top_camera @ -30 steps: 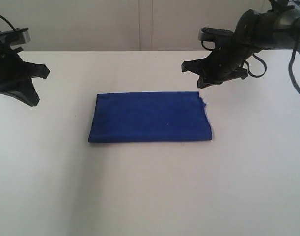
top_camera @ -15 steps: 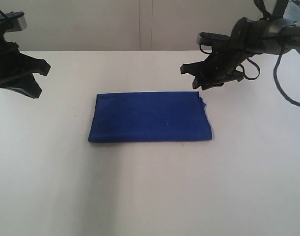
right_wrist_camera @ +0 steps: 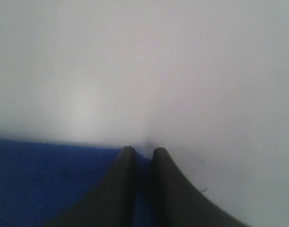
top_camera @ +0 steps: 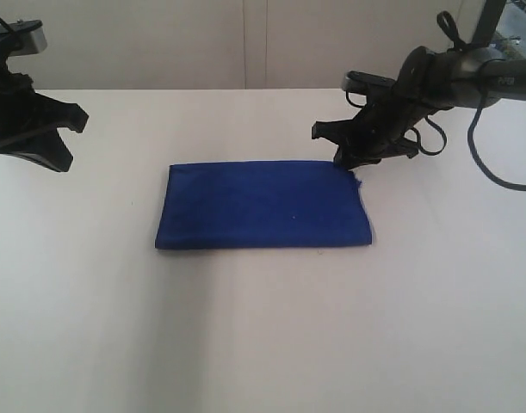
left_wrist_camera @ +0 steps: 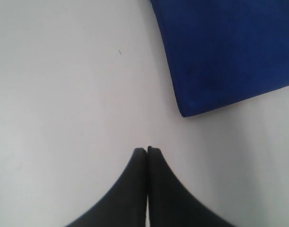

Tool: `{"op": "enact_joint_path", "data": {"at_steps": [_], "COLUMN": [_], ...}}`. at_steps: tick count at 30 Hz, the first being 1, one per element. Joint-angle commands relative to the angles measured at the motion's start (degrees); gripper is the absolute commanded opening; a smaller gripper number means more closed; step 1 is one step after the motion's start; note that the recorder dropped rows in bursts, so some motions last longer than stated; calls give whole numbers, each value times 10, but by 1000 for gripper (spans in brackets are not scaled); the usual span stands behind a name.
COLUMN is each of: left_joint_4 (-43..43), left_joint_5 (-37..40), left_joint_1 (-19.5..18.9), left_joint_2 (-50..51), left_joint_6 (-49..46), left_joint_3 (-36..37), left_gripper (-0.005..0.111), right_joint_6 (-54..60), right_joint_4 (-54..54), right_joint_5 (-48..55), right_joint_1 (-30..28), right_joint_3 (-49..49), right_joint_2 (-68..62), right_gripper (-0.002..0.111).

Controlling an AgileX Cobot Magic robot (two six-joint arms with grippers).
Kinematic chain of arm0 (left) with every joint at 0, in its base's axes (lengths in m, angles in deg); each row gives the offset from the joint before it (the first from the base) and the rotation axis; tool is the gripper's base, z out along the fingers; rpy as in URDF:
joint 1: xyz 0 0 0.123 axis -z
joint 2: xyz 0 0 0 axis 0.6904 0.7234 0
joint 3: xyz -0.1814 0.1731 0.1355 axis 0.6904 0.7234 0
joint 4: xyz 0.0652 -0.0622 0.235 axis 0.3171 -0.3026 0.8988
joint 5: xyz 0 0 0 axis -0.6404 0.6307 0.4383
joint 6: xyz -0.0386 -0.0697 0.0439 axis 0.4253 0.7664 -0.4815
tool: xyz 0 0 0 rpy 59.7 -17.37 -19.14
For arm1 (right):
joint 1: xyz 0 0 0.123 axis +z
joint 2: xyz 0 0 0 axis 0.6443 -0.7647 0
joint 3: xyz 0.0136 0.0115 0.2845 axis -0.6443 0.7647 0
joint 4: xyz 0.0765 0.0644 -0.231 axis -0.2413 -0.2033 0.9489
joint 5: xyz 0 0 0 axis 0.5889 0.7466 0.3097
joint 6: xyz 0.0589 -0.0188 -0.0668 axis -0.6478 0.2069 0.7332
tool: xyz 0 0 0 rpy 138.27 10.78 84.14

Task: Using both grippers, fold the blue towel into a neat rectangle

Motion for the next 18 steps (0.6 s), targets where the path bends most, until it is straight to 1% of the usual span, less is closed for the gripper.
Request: {"op": "enact_joint_path", "data": {"at_steps": [1, 10, 18], "left_joint_4": [-4, -4, -4], "left_joint_5": [4, 4, 4], "left_joint_1": [2, 2, 2], "left_joint_2": [-5, -5, -5], "left_joint_6": [0, 0, 0], "left_joint_3": [4, 4, 4], "left_gripper": [0, 0, 0], "right_joint_6": [1, 1, 21], "right_joint_4": [-3, -3, -1], "right_joint_5": [-3, 11, 102], "right_joint_1": [-6, -6, -6], "right_joint_3": [-3, -3, -3], "right_joint_2": [2, 47, 104], "right_gripper": [0, 0, 0]}}
